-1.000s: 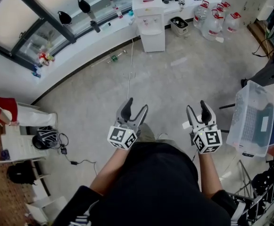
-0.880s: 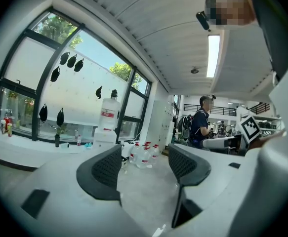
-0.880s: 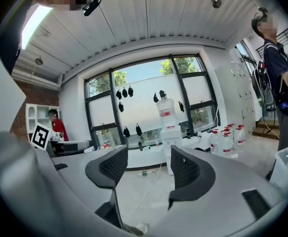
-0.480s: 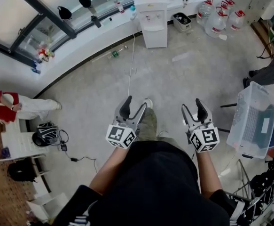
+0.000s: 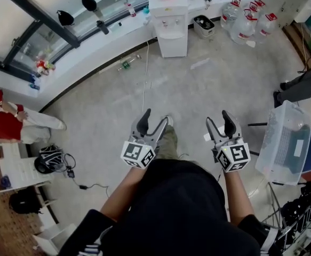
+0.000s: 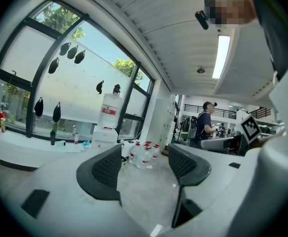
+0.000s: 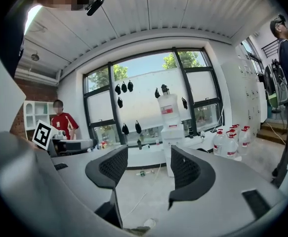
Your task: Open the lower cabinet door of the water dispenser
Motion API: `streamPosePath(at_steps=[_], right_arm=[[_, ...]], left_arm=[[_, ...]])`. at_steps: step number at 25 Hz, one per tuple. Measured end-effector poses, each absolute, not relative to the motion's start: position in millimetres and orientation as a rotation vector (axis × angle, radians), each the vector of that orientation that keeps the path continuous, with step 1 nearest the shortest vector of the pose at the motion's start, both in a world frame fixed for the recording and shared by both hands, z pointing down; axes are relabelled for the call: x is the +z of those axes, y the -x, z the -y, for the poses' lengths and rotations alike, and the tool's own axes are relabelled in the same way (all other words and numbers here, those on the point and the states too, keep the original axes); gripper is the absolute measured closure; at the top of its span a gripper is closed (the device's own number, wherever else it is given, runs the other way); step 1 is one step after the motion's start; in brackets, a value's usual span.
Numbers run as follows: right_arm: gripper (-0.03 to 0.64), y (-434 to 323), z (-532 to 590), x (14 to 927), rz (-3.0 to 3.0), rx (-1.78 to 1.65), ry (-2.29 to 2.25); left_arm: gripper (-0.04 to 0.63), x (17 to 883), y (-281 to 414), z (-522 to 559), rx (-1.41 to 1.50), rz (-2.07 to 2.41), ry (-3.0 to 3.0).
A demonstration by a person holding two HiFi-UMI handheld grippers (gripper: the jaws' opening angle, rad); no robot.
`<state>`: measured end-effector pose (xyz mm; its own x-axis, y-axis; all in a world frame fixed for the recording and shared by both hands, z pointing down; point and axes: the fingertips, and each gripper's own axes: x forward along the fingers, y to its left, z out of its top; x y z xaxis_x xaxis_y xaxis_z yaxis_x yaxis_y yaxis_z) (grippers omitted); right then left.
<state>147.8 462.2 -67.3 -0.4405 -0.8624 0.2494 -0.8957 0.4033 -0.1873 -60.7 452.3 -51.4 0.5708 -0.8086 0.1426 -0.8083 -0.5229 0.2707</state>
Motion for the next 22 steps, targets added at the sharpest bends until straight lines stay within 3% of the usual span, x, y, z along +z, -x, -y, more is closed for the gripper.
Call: streamPosePath(at_steps=[22], right_arm=[[0.377, -60.9, -184.7, -98.6, 2.445, 0.432, -1.629]], left_arm=[[0.321, -79.2, 148.5, -171.1, -0.11, 1.292, -2.527]])
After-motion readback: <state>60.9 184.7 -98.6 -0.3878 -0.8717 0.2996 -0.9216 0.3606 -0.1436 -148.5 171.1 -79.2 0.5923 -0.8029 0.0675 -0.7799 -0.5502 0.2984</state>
